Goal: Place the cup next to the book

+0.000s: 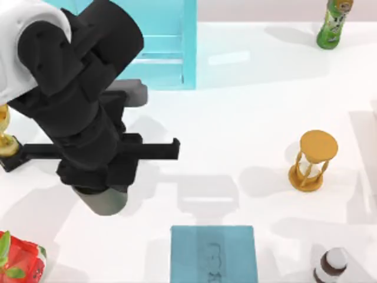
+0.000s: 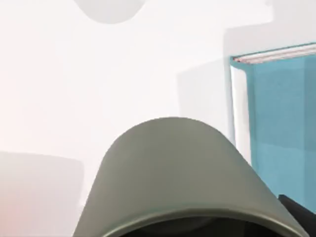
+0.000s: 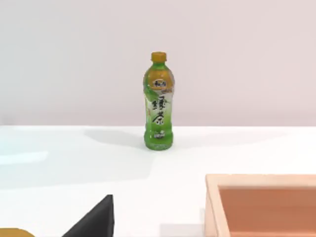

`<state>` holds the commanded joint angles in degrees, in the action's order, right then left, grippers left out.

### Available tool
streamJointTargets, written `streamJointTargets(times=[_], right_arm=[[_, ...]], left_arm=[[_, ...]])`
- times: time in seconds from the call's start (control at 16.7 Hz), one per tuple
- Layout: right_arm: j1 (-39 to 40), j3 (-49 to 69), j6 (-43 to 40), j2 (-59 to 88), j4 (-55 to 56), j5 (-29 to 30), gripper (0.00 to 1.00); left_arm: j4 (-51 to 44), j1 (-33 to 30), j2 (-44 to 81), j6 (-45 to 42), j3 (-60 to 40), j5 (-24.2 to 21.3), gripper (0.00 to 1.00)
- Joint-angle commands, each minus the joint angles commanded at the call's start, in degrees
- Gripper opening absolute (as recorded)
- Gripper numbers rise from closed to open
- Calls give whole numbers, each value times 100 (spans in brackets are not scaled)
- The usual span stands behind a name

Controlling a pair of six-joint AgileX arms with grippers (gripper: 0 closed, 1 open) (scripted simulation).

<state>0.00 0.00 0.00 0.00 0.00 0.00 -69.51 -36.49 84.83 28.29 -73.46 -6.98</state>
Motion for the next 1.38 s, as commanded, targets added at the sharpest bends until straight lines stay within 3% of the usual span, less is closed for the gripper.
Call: streamJointTargets(times=[0.24, 0.48, 0.96, 1.38], right_arm=[[0, 0, 0, 0, 0, 0, 100], [0, 0, 0, 0, 0, 0, 100], [0, 0, 0, 0, 0, 0, 100], [0, 0, 0, 0, 0, 0, 100]], left_arm=[[14, -1201, 28, 1733, 272, 458, 0], [19, -1809, 76, 2506, 443, 749, 0], [109, -1801, 67, 2511, 526, 758, 0], [1458, -1706, 228, 2412, 1728, 757, 0]])
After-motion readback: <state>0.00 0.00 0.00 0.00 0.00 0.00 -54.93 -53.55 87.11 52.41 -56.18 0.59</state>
